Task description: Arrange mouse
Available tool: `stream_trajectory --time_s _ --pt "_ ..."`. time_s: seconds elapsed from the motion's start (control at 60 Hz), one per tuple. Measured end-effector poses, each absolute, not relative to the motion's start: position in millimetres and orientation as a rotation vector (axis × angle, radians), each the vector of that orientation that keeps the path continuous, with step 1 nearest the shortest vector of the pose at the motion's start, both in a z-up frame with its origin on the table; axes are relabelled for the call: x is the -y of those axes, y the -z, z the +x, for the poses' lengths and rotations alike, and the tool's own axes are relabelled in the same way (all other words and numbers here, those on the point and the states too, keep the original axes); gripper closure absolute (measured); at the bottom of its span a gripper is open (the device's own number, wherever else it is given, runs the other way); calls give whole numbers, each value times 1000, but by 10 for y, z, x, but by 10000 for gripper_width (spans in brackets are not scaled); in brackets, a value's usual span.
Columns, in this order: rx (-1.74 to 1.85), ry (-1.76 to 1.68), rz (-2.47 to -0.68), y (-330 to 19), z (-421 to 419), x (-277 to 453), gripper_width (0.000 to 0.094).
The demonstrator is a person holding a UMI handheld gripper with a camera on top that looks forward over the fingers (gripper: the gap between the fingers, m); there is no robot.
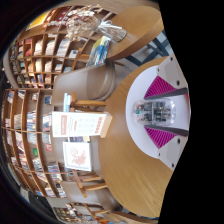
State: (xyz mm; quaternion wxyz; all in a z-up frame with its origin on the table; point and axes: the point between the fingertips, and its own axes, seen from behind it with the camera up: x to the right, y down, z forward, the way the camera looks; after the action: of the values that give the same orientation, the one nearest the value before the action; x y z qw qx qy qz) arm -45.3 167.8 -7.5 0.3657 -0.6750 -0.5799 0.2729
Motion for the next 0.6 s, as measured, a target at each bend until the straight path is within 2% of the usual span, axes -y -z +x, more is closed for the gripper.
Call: stream_trajectory --time_s 0.083,0.1,0.167,0.217,0.333,0.6 --pt "1480 -719 -1746 112 -432 -1686 412" --pt "1479 -715 -1749 117 -420 -1699 365" --pt "1451 -669 -1752 80 -360 -1797 77" --pt "1456 -690 -1729 -7 -328 -1747 99" --pt "1446 -745 -1751 -308 -31 -1612 86" --pt "1392 -788 -1595 -1563 1392 -1183 82"
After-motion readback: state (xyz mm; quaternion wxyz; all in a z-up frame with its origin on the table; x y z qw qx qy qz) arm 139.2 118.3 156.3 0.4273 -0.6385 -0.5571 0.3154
